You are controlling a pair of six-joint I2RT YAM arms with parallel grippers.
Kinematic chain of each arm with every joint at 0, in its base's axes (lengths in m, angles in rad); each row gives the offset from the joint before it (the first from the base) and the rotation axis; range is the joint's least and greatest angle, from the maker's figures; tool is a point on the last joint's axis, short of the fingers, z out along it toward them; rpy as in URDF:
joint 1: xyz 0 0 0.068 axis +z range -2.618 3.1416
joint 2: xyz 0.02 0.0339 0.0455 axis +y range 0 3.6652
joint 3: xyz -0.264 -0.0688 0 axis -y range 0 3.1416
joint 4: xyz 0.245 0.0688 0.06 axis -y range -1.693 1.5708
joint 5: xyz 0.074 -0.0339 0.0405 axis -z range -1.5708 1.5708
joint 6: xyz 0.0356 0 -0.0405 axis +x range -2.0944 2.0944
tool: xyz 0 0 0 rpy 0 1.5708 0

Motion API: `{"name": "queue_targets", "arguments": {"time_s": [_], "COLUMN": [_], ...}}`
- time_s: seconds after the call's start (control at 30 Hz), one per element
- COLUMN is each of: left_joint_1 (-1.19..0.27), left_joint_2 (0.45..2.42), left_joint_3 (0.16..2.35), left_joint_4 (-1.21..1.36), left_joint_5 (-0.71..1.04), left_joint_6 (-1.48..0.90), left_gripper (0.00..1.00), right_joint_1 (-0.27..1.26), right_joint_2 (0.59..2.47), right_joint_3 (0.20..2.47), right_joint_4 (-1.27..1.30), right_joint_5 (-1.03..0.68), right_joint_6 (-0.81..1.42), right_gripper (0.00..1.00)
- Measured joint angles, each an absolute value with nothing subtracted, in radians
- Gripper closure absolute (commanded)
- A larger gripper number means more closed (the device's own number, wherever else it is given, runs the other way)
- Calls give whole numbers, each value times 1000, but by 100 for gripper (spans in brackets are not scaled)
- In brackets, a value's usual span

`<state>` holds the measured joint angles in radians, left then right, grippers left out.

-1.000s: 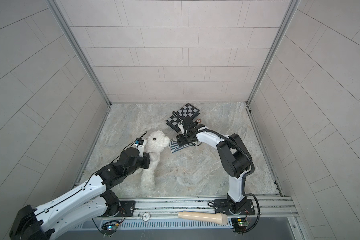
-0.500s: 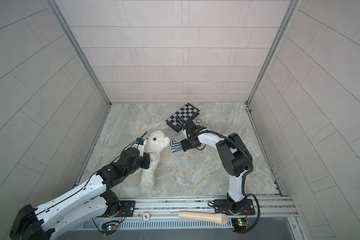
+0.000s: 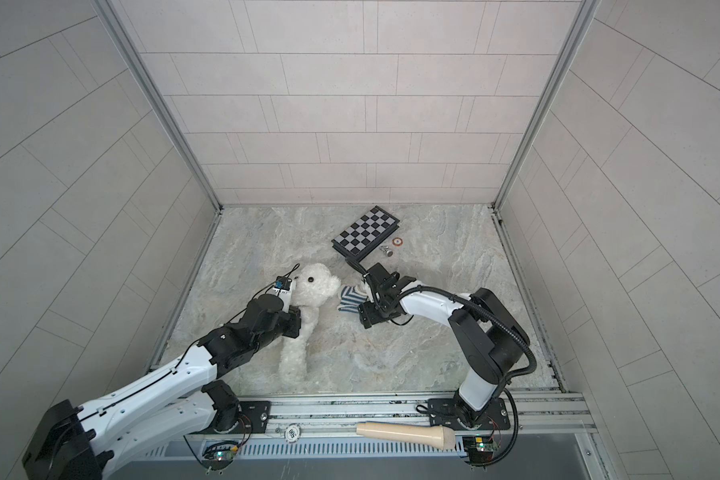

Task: Dress the teddy bear
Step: 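Grasp the striped sweater's neck opening with the right gripper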

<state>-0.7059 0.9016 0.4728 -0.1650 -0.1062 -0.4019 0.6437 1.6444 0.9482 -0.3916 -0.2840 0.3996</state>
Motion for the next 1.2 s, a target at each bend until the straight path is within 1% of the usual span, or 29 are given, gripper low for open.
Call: {"name": "queue_targets", "arguments": {"time_s": [0.1, 0.23, 0.4, 0.53, 0.73, 0.9, 1.1, 1.13, 1.2], "left_joint_1": [-706, -704, -703, -703, -702, -702, -702, -702, -702], "left_joint_2": [915, 922, 922, 909, 901, 899, 899, 899, 898], "left_joint_3": [473, 473, 473, 473, 469, 450, 447, 447, 444], "left_joint_4": [-156, -144, -138, -138, -133, -120, -121, -121, -121], "left_joint_5": [-106, -105, -98, -97, -101, -111, -117, -118, -122], "left_joint_6": [-402, -403, -413, -426, -441, -457, -470, -472, -475], "left_gripper": [93, 93, 93, 93, 94, 94, 94, 94, 94], "right_joint_1": [645, 638, 628, 627, 629, 632, 633, 633, 633], "right_joint_2": [1624, 1642, 1749, 1820, 1827, 1844, 1903, 1908, 1916], "right_joint_3": [961, 1055, 1204, 1257, 1268, 1275, 1291, 1291, 1291], "right_joint_4": [-392, -434, -495, -556, -618, -639, -653, -656, -657], "right_joint_5": [-292, -286, -281, -282, -287, -287, -288, -288, -286], "right_joint_6": [414, 376, 280, 202, 136, 99, 76, 75, 67], "right_gripper": [28, 31, 33, 36, 44, 57, 59, 61, 67]}}
